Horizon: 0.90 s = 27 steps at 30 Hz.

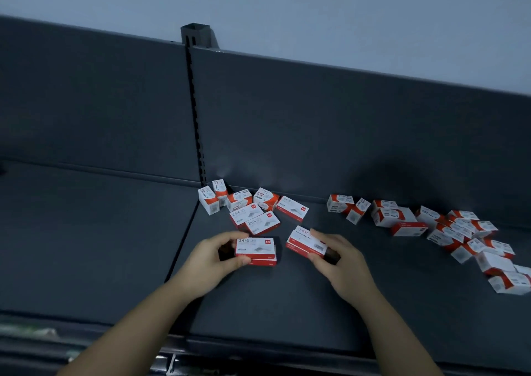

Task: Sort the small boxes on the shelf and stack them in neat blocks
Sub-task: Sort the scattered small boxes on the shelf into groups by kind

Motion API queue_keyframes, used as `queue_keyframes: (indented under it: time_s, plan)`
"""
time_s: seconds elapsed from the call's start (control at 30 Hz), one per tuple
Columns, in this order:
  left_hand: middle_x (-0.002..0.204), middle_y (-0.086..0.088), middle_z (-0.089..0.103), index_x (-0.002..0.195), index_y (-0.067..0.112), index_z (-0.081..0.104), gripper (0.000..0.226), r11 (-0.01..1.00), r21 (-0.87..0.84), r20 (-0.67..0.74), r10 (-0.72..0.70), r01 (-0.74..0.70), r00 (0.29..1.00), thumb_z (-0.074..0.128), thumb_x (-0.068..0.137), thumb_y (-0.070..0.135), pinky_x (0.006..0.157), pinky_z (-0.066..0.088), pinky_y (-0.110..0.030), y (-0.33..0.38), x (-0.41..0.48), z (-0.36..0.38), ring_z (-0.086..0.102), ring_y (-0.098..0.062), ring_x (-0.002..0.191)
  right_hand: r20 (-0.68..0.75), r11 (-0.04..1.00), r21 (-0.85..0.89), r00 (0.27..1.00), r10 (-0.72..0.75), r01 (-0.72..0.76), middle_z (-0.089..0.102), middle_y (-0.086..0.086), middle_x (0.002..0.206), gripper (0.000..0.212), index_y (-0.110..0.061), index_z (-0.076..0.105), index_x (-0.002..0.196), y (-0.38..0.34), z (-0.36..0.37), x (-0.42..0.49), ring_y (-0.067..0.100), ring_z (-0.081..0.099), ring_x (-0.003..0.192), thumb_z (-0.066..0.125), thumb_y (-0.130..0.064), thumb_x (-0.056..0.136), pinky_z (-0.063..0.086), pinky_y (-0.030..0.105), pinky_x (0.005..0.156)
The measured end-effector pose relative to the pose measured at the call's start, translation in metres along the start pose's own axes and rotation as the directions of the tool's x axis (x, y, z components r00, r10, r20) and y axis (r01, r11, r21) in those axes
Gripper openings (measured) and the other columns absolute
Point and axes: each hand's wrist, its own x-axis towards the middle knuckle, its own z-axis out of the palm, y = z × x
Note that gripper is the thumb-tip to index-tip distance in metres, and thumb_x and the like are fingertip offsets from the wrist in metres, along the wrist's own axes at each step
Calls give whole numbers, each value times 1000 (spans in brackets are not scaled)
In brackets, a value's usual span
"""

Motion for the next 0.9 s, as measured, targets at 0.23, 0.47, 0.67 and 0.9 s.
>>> queue_keyframes:
  time_s: [0.23,0.47,0.67,0.9]
  plan:
    - [106,13,73,112,26,66,41,997,-82,-225,-14,-5,974,80,75,16,97,51,-30,8,-26,-46,67,-7,102,194,996,78,980,-46,31,59,-33,115,47,-48,60,122,-42,22,8,-4,60,106,73,-20,87,50,18,89]
    - [106,18,71,114,29,66,41,999,8,-297,40,-39,954,81,77,20,95,49,-26,-1,-42,-104,65,-3,102,132,994,51,986,-104,98,60,-26,117,48,-39,62,123,-88,65,13,-15,54,108,76,-15,84,42,2,83]
    - [108,18,70,113,30,65,41,992,93,-262,104,-82,960,81,76,21,92,44,-12,-23,-51,-179,62,3,102,69,988,119,992,-103,94,50,-38,117,49,-42,58,122,-140,131,14,-30,41,110,74,-14,85,39,-1,88]
    - [107,16,69,112,29,65,40,981,148,-207,154,-125,966,81,77,18,88,41,-6,-56,-59,-282,61,3,102,-7,987,112,994,-112,112,59,-23,120,51,-40,61,123,-192,222,3,-9,55,112,76,-12,84,42,5,90]
